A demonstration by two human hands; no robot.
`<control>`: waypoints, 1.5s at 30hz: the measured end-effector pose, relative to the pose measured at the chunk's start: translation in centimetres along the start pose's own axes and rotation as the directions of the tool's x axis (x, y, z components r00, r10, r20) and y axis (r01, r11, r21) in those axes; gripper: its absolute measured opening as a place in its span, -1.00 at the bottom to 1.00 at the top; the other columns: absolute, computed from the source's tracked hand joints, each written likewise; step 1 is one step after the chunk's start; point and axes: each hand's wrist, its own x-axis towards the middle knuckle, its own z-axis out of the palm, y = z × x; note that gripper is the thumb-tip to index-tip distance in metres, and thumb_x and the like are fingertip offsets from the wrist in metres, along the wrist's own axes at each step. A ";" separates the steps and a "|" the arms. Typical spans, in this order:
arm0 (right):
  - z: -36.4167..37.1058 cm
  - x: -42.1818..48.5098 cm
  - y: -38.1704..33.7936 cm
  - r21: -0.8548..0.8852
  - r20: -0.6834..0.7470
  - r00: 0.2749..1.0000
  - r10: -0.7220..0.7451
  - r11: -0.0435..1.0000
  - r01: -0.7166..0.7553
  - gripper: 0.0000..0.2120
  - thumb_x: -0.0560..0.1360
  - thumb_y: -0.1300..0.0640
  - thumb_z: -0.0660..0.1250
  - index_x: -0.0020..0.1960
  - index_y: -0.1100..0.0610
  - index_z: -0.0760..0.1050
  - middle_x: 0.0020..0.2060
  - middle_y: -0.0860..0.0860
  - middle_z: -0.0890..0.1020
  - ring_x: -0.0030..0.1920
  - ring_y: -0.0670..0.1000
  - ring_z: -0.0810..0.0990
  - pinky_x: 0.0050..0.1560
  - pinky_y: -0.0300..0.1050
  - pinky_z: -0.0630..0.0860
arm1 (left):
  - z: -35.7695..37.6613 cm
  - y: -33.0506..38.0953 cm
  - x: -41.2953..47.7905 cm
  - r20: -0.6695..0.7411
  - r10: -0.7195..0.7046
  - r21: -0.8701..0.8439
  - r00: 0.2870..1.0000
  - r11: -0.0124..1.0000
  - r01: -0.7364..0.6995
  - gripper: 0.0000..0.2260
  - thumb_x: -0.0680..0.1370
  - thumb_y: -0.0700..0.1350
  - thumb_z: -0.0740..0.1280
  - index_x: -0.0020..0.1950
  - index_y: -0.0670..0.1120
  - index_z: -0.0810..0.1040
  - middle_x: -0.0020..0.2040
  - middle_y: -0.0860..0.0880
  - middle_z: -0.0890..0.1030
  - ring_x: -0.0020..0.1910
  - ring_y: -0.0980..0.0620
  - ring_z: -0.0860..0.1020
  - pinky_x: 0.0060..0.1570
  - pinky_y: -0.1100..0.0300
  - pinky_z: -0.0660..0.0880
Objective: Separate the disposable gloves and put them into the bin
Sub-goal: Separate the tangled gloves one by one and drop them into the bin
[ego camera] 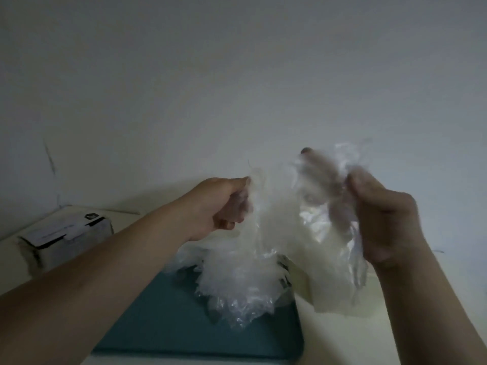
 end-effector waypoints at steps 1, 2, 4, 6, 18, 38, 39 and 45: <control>0.0 0.1 0.4 -0.058 -0.030 0.996 0.079 0.995 -0.081 -0.49 0.38 0.13 0.55 0.19 0.41 0.52 0.30 0.36 0.51 0.15 0.28 0.55 0.12 0.11 0.58 | 0.4 0.0 0.0 0.026 -0.005 -0.035 1.000 0.999 0.006 -0.73 0.65 0.06 0.38 -0.14 -0.10 0.53 -0.28 -0.07 0.63 -0.36 -0.01 0.53 -0.28 0.11 0.37; 0.1 -0.1 0.9 -0.125 -0.060 0.988 0.146 0.980 -0.152 -0.48 0.39 0.12 0.55 0.22 0.41 0.52 0.17 0.34 0.59 0.06 0.26 0.62 0.04 0.07 0.59 | 0.8 -0.1 0.0 0.055 -0.013 -0.069 0.998 0.997 0.017 -0.74 0.63 0.07 0.41 -0.11 -0.10 0.57 -0.26 -0.06 0.63 -0.31 -0.02 0.55 -0.22 0.08 0.41; 0.6 -0.6 1.7 -0.287 -0.150 0.972 0.183 0.932 -0.220 -0.72 0.46 0.16 0.50 0.08 0.33 0.65 -0.04 0.29 0.67 -0.07 0.23 0.69 -0.04 0.06 0.64 | 1.6 0.0 0.0 0.087 -0.030 -0.091 0.996 0.995 0.038 -0.75 0.63 0.07 0.42 -0.09 -0.10 0.66 -0.17 -0.07 0.66 -0.20 -0.03 0.63 -0.05 0.02 0.51; 1.4 -1.1 2.0 -0.382 -0.216 0.963 0.161 0.894 -0.235 -0.83 0.50 0.21 0.46 -0.02 0.34 0.70 -0.10 0.32 0.70 -0.09 0.24 0.69 -0.02 0.09 0.67 | 2.2 -0.1 0.0 0.119 -0.034 -0.061 0.992 0.997 0.042 -0.71 0.65 0.06 0.40 -0.18 -0.08 0.67 -0.22 -0.04 0.67 -0.25 0.01 0.65 -0.02 0.07 0.57; 0.2 -1.0 1.6 -0.293 -0.356 0.925 0.136 0.923 -0.249 -0.80 0.61 0.23 0.33 0.01 0.38 0.62 -0.19 0.23 0.66 -0.24 0.09 0.67 -0.21 -0.10 0.64 | 3.0 -2.0 0.7 0.249 -0.033 -0.409 0.968 0.902 0.136 -0.55 0.38 0.16 0.59 0.12 -0.09 0.69 -0.10 0.01 0.66 -0.23 0.09 0.60 -0.13 0.20 0.56; -12.0 4.9 2.7 -0.729 -0.685 0.729 0.016 -0.016 -0.684 -0.74 0.58 0.08 0.41 0.09 0.29 0.65 0.01 0.22 0.72 -0.05 0.19 0.68 0.00 0.04 0.63 | 4.7 4.0 -0.8 0.272 0.207 -0.174 0.940 0.971 -0.163 -0.88 0.64 -0.03 0.32 0.03 -0.07 0.53 0.18 -0.11 0.74 -0.21 0.01 0.73 -0.46 0.27 0.56; -11.9 4.9 2.6 -0.742 -0.663 0.748 0.033 -0.160 -0.650 -0.66 0.57 0.04 0.42 0.19 0.28 0.61 0.13 0.20 0.67 0.07 0.17 0.65 0.09 0.00 0.59 | 5.2 4.2 -0.4 0.284 0.212 -0.181 0.935 0.970 -0.165 -0.89 0.64 -0.04 0.32 0.04 -0.07 0.53 0.17 -0.11 0.74 -0.22 0.02 0.73 -0.46 0.27 0.56; -12.4 4.1 -0.9 -0.793 -0.606 0.784 -0.133 0.017 -0.609 -0.59 0.54 0.18 0.38 0.37 0.24 0.54 0.22 0.19 0.66 0.18 0.17 0.63 0.22 0.01 0.55 | 10.2 2.1 5.8 0.251 0.148 -0.126 0.957 0.985 -0.119 -0.94 0.64 -0.20 0.40 0.10 -0.11 0.59 0.00 -0.18 0.74 -0.33 -0.02 0.70 -0.54 0.29 0.46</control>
